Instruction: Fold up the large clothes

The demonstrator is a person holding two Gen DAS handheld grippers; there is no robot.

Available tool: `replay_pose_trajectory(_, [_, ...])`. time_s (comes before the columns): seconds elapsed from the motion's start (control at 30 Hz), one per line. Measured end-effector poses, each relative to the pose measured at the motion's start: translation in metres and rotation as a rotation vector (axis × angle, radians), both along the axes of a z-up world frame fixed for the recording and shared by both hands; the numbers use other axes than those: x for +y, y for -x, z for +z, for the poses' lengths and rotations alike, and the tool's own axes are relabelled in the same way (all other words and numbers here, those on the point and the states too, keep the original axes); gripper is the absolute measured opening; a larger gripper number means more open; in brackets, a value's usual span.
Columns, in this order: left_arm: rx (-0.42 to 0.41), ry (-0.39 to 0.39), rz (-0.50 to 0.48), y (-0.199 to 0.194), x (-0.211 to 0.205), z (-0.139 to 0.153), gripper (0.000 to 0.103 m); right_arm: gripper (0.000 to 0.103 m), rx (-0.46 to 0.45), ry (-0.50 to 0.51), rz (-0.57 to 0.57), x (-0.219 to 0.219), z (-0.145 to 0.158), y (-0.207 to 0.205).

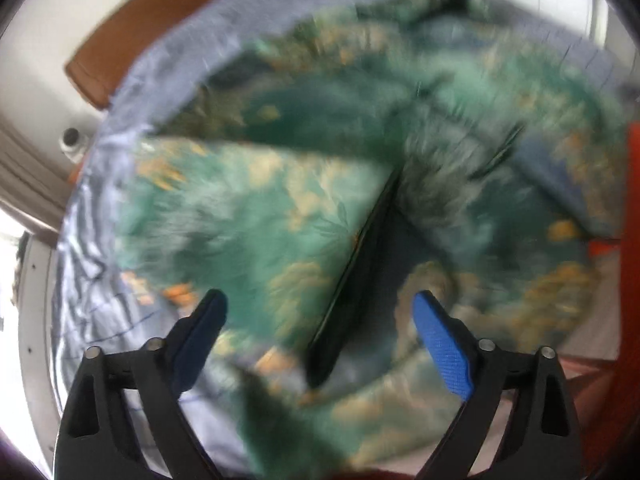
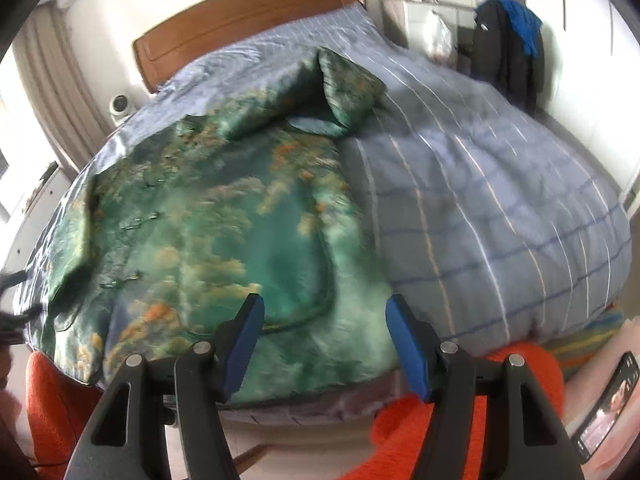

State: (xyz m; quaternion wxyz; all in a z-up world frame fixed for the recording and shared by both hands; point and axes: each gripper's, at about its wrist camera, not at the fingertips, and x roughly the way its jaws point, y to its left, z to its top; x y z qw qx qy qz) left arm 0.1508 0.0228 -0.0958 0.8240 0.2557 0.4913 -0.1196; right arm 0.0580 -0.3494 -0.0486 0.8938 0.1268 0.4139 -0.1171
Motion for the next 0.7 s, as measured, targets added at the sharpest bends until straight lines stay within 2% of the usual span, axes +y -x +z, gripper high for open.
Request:
replay_pose_trajectory(0.03, [0.021,-0.004,0.026,-0.011,0.003,-0.011,0.043,0.063,-0.006,0.010,0.015,0.006,0.002,-0.001])
replay_pose_trajectory(0.07, [0.034,0.015,0.052,-0.018,0.006,-0.012,0.026,0.063,-0.014,0.022,0.032,0.013,0.003,0.002])
replay_pose_trajectory(0.1, [0.056,0.109,0.114,-0.030,0.021,-0.003,0.010,0.063,-0.021,0.031,0.043,0.018,0.005,0.004])
replay_pose_trajectory(0.13, [0.060,0.188,0.158,-0.032,0.033,0.006,0.009,0.063,-0.029,0.042,0.053,0.025,0.006,0.005])
replay_pose_trajectory(0.17, [0.031,0.275,0.222,-0.036,0.057,0.026,0.009,0.063,-0.039,0.059,0.065,0.031,0.007,0.009])
replay_pose_trajectory(0.2, [-0.026,0.312,0.282,-0.036,0.080,0.045,0.009,0.063,-0.050,0.073,0.074,0.036,0.008,0.012])
replay_pose_trajectory(0.27, [-0.122,0.335,0.405,-0.039,0.123,0.073,0.010,0.063,-0.078,0.104,0.099,0.045,0.010,0.020])
replay_pose_trajectory(0.33, [-0.205,0.387,0.615,-0.039,0.195,0.097,0.016,0.063,-0.103,0.131,0.117,0.052,0.011,0.025])
replay_pose_trajectory(0.37, [-0.238,0.427,0.761,-0.037,0.242,0.103,0.021,0.063,-0.115,0.142,0.127,0.055,0.012,0.025])
replay_pose_trajectory(0.4, [-0.258,0.438,0.844,-0.034,0.268,0.104,0.035,0.063,-0.124,0.145,0.135,0.057,0.012,0.025])
replay_pose_trajectory(0.43, [-0.298,0.439,0.979,-0.027,0.309,0.102,0.056,0.063,-0.133,0.142,0.142,0.058,0.014,0.024])
replay_pose_trajectory(0.5, [-0.336,0.402,1.173,-0.012,0.362,0.089,0.073,0.064,-0.148,0.137,0.154,0.061,0.016,0.021])
replay_pose_trajectory(0.53, [-0.332,0.392,1.265,-0.002,0.387,0.078,0.073,0.064,-0.149,0.134,0.162,0.062,0.017,0.019])
replay_pose_trajectory(0.6, [-0.290,0.387,1.358,0.015,0.411,0.057,0.073,0.064,-0.139,0.121,0.190,0.062,0.019,0.013])
replay_pose_trajectory(0.63, [-0.272,0.393,1.392,0.026,0.416,0.046,0.073,0.064,-0.128,0.112,0.208,0.060,0.021,0.010])
replay_pose_trajectory(0.7, [-0.257,0.417,1.394,0.041,0.407,0.037,0.073,0.064,-0.099,0.103,0.236,0.046,0.030,-0.003])
